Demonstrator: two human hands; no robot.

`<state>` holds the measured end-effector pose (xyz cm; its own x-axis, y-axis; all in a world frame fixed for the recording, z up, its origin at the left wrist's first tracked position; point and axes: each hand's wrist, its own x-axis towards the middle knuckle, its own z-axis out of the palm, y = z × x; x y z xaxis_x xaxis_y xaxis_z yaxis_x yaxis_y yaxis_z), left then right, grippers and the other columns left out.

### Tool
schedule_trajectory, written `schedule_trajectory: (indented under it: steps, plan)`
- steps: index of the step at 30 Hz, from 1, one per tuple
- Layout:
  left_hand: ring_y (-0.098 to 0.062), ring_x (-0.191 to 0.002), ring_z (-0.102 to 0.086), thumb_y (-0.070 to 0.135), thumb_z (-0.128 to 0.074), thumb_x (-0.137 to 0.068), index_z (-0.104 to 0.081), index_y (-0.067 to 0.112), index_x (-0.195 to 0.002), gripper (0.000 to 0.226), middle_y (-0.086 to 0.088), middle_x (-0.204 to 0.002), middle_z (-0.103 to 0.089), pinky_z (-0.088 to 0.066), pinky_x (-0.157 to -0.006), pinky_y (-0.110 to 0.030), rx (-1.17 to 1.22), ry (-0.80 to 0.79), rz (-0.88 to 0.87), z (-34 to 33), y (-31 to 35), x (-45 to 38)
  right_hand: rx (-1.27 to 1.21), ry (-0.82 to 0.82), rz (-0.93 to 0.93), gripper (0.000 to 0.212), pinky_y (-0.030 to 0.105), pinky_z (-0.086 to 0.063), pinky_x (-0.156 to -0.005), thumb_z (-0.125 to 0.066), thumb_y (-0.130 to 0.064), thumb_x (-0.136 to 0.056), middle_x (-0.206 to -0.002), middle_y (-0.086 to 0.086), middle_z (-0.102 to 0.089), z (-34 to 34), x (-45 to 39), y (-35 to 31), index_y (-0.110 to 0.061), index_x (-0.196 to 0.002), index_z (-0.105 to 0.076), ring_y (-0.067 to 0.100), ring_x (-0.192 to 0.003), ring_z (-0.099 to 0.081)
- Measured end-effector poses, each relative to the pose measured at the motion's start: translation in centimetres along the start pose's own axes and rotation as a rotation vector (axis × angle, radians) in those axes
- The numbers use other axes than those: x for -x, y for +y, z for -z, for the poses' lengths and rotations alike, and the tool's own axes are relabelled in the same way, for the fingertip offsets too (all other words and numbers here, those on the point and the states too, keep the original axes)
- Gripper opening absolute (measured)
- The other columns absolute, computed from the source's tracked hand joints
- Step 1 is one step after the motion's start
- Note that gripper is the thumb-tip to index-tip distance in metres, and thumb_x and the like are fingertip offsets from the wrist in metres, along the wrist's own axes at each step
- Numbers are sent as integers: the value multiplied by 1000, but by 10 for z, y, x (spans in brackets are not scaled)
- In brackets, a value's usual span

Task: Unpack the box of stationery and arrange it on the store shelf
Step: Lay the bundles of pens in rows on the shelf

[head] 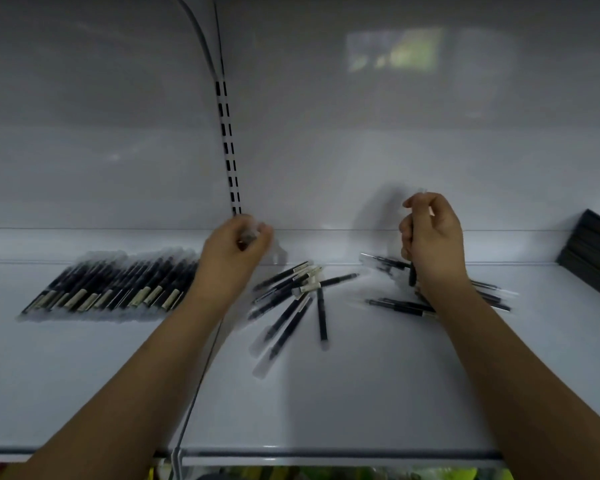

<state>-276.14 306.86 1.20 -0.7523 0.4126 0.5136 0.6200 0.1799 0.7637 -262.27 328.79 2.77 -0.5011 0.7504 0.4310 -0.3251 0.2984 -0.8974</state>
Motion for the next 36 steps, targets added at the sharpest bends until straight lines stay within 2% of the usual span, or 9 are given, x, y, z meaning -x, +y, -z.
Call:
schedule_trajectory:
  steps: [4, 7, 10, 15, 20, 24, 28, 31, 36]
  plan:
    - [-8, -73, -58, 50, -65, -88, -64, 26, -82, 26, 7, -81, -61, -50, -68, -30, -381, -299, -178, -31, 11, -4, 590, -71, 232, 23, 28, -35, -51, -44, -35, -101, -62, -4, -48, 2, 0, 10, -17, -88, -49, 7, -51, -41]
    - [-10, -78, -55, 64, -62, -83, -59, 29, -80, 36, 8, -86, -57, -43, -65, -29, -557, -468, -229, -62, 18, -6, 976, -152, 292, 21, 32, -31, -60, -41, -33, -101, -78, 0, -54, 4, -4, 20, -20, -86, -46, 21, -71, -48]
    - [-11, -81, -57, 71, -60, -79, -57, 31, -76, 40, 8, -85, -60, -47, -70, -29, -646, -552, -227, -87, 23, -7, 1067, -151, 242, 24, 32, -31, -61, -41, -31, -99, -84, 4, -56, 8, -8, 27, -13, -89, -52, 25, -76, -49]
    - [-10, -73, -62, 54, -73, -79, -70, 26, -76, 29, 7, -76, -67, -55, -74, -35, -437, -622, -135, -88, 18, -15, 1044, -152, 219, 25, 32, -30, -60, -41, -28, -99, -82, 5, -55, 7, -9, 24, -10, -89, -53, 25, -73, -46]
    - [-12, -67, -60, 34, -69, -85, -61, 22, -74, 19, 7, -72, -64, -52, -69, -30, -183, -322, -50, -62, 14, -21, 966, -183, 227, 18, 33, -31, -59, -38, -26, -101, -72, 3, -50, 1, -3, 12, -12, -92, -46, 29, -71, -49]
    - [-19, -79, -60, 25, -56, -95, -50, 17, -110, 18, 1, -84, -60, -45, -68, -27, -50, -73, 93, -28, 6, -34, 1166, -370, 277, 34, 33, -42, -69, -44, -45, -97, -89, 9, -64, -24, 19, 6, -14, -99, -57, 32, -86, -61]
    - [-18, -81, -55, 35, -51, -100, -53, 14, -100, 22, 0, -85, -58, -39, -68, -28, -174, -50, 88, -15, -7, -31, 1256, -630, 251, 42, 30, -43, -72, -53, -60, -88, -96, 5, -63, -54, 33, 16, -18, -82, -51, 24, -97, -60]
    - [-15, -68, -51, 40, -49, -100, -54, 13, -80, 34, -2, -76, -56, -37, -58, -27, -287, -85, 73, -12, -9, -30, 1274, -752, 39, 49, 28, -40, -68, -61, -60, -84, -78, -1, -49, -62, 19, 16, -15, -72, -45, 20, -85, -54]
    - [-12, -45, -45, 14, -45, -102, -61, 5, -109, 19, -8, -73, -59, -37, -38, -18, 134, -96, 308, -13, 2, -32, 1232, -758, -151, 38, 28, -43, -71, -66, -47, -83, -85, 1, -51, -71, 2, 16, -13, -81, -48, 20, -87, -53]
